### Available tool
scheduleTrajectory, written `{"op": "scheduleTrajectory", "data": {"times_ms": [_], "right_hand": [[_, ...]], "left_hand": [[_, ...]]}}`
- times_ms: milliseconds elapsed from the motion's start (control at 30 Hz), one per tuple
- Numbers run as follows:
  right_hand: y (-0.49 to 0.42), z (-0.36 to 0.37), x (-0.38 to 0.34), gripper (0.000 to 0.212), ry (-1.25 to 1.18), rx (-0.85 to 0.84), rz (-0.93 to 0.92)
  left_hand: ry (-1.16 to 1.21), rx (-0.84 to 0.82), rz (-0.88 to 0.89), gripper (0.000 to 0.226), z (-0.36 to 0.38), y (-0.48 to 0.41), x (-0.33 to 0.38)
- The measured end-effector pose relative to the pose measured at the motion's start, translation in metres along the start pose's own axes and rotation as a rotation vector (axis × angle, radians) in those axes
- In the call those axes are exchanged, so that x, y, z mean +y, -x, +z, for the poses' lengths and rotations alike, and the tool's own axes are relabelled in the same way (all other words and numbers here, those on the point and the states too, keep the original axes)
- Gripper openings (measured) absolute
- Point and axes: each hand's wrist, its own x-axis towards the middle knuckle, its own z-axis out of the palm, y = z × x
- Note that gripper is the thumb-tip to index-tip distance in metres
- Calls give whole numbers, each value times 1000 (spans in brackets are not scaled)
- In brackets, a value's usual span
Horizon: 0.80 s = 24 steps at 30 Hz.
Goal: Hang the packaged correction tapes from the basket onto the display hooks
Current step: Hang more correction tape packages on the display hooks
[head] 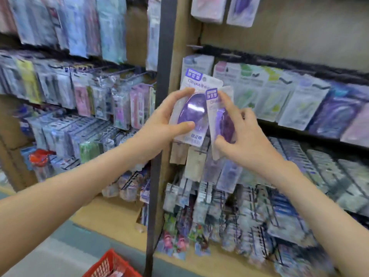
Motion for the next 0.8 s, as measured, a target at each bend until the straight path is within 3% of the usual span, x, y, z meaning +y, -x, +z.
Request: {"op": "scheduleTrajectory", "data": {"times_ms": [200,500,600,800], "right_hand": [[-45,-92,-1,84,51,159,-80],[-125,-146,4,78,50,242,-22],[-154,-148,7,78,105,254,-14],[-211,-132,-4,77,215,295,-56]], "left_hand": [[-68,48,201,63,26,-61,61],[-194,195,401,59,1,-141,92],[-146,253,451,58,-10,-161,90],[65,217,528,57,-26,-180,78]]}}
